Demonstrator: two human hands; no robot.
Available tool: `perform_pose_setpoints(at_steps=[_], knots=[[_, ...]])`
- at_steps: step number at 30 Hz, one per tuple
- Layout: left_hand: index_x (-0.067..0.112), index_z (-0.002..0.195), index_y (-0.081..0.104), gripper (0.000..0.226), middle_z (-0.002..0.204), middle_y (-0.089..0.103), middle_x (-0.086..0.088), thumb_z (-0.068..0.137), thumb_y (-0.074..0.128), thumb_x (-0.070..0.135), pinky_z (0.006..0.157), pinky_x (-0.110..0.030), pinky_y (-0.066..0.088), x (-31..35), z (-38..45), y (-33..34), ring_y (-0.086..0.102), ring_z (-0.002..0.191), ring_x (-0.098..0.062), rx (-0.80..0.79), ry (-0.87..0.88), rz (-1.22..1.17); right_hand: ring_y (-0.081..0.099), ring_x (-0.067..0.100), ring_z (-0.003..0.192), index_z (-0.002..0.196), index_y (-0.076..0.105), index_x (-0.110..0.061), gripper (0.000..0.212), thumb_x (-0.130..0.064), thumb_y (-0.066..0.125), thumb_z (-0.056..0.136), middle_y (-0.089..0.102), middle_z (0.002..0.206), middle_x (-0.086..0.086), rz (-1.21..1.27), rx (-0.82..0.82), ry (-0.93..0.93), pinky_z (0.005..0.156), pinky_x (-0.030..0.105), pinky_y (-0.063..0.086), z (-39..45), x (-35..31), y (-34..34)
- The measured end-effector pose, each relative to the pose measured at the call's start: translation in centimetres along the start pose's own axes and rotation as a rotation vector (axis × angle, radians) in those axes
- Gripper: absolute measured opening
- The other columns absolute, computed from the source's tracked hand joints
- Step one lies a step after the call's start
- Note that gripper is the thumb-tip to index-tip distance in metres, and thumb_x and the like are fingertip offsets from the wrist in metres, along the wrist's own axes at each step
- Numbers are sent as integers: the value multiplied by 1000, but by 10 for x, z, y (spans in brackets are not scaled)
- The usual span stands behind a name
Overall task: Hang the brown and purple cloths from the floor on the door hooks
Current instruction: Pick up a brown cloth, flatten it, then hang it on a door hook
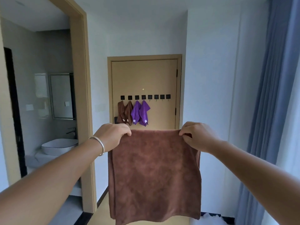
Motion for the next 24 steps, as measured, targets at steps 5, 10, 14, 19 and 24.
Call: perform_pose_setpoints(at_steps=[5,10,14,19,24], knots=[[34,100,68,35,111,65,23,94,45,8,84,-30,42,-50,48,61,61,94,-17,53,-20,-76,55,3,85,91,74,-30,24,-19,53,94,63,99,-16,18,-21,79,67,7,34,60,30,62],[29,97,70,33,107,68,15,91,48,4,83,-30,43,-113,92,120,60,92,-19,86,-8,-129,56,7,92,98,70,-31,26,-12,53,95,61,105,-14,86,-64,85,72,3,31,130,48,121],[24,90,71,33,95,69,9,86,52,-2,82,-31,42,-154,127,161,60,91,-19,98,50,-151,53,7,100,103,67,-35,39,-2,47,95,59,114,-17,62,-107,18,79,5,31,187,53,165],[30,95,63,44,100,62,13,84,46,-8,73,-25,39,-200,168,211,52,96,-12,32,17,-170,47,7,101,116,65,-35,45,0,45,95,61,118,-15,16,-124,68,83,16,34,242,70,216],[33,100,57,67,112,49,18,65,41,-21,68,-27,37,-228,207,259,42,98,-8,-64,43,-143,49,10,102,117,67,-34,49,3,45,94,63,116,-12,-15,-98,95,89,24,45,293,92,260]])
Point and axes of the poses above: each hand's wrist, its own z-axis towards the middle knuckle, its own y-axis out of the palm, x = y × z, the point moved 8 cm from there along z, towards the middle knuckle
